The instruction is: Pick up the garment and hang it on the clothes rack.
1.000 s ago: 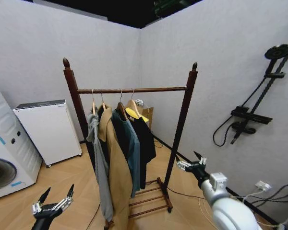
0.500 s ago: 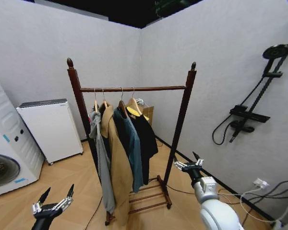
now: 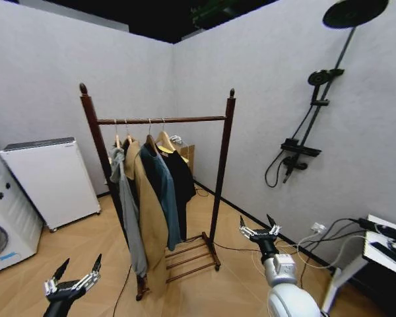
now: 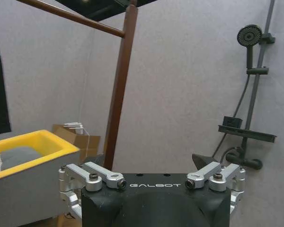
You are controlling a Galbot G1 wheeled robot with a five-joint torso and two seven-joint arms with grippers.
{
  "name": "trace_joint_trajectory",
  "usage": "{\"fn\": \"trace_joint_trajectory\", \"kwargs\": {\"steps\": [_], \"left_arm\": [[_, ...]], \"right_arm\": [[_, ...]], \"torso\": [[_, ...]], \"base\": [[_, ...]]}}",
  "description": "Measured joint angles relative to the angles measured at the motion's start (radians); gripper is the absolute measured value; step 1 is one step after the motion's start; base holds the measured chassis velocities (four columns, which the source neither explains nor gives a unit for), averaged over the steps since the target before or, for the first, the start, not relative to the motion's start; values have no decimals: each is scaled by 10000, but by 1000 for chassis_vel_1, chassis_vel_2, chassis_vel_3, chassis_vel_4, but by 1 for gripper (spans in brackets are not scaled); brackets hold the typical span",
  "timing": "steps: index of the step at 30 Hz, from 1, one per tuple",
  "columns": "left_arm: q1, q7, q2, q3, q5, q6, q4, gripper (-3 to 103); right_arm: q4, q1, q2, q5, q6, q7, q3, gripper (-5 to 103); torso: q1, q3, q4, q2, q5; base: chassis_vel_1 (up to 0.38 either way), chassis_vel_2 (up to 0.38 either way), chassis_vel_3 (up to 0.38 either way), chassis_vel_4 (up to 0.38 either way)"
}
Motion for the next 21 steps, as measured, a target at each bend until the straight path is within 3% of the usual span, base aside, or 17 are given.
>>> {"fn": "trace_joint_trajectory", "kwargs": {"steps": [21], "left_arm": [[1,0,0,0,0,0,0,100]], "right_arm": [[-313,220,-542,721,59,-198,553,100]], "torso": [[-8,-2,-1,3,1]], "base": [[-106,-126,-121,-118]]}}
